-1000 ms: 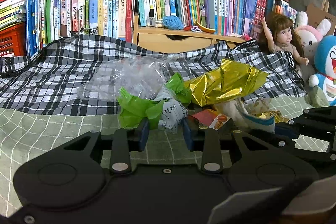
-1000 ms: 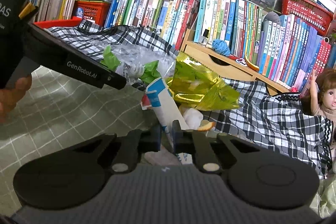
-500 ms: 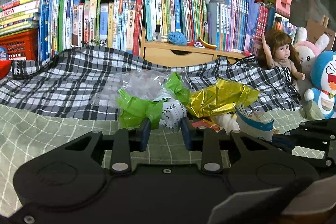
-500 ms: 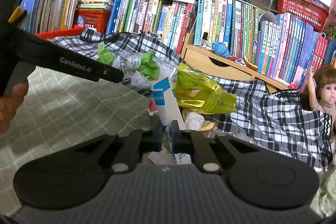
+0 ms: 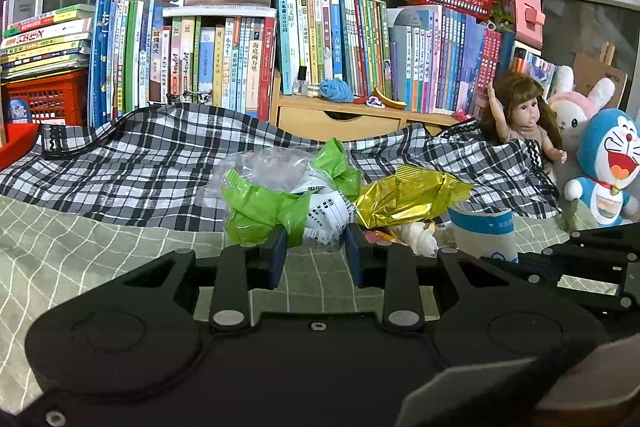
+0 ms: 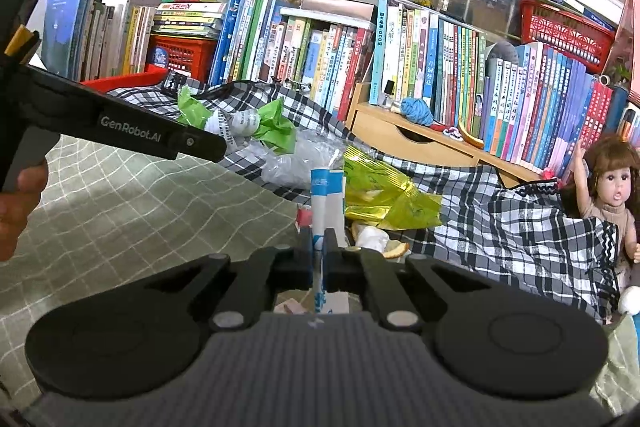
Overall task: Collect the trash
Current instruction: 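Lift the green wrapper with the left gripper while the right lifts the tube, then carry the green wrapper and tube over the bed edge toward the bin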
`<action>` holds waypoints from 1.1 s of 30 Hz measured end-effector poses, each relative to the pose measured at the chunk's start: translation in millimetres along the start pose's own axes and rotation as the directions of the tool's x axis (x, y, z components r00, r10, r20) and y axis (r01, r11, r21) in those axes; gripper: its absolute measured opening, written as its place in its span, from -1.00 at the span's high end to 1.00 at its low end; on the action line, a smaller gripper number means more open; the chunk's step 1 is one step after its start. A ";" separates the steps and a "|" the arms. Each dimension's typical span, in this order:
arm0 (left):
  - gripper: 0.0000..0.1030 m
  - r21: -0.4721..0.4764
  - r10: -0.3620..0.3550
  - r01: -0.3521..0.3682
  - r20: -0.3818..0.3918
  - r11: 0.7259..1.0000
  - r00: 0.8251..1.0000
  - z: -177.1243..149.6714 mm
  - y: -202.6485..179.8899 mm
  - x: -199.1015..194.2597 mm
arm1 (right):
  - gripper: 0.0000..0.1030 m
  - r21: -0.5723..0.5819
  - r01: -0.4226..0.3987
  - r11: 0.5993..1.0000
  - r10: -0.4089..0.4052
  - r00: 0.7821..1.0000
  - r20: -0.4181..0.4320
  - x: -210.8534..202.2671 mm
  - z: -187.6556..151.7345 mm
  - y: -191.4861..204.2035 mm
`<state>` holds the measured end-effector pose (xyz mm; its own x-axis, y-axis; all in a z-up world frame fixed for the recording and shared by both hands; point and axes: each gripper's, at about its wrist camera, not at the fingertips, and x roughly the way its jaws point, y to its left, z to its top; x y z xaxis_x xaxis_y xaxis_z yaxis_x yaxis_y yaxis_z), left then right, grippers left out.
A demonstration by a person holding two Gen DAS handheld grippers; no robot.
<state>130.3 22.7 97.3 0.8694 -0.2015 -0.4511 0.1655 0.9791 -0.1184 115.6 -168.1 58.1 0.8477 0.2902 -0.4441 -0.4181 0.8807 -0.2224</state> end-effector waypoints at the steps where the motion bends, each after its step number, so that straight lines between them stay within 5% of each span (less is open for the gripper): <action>1: 0.43 0.000 0.001 -0.001 0.001 1.000 1.000 -0.1 0.2 -2.5 | 0.87 0.006 -0.007 1.000 0.007 1.000 0.001 -1.5 0.2 -0.1; 33: 0.43 -0.034 0.003 -0.002 0.029 0.999 1.000 -13.3 1.2 -118.3 | 0.86 0.042 -0.060 0.997 0.056 0.995 0.088 -89.5 7.9 20.2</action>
<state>21.5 47.3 138.7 0.8829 -0.1977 -0.4259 0.1478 0.9780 -0.1475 33.8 -173.3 100.2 0.8483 0.3709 -0.3778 -0.4540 0.8767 -0.1587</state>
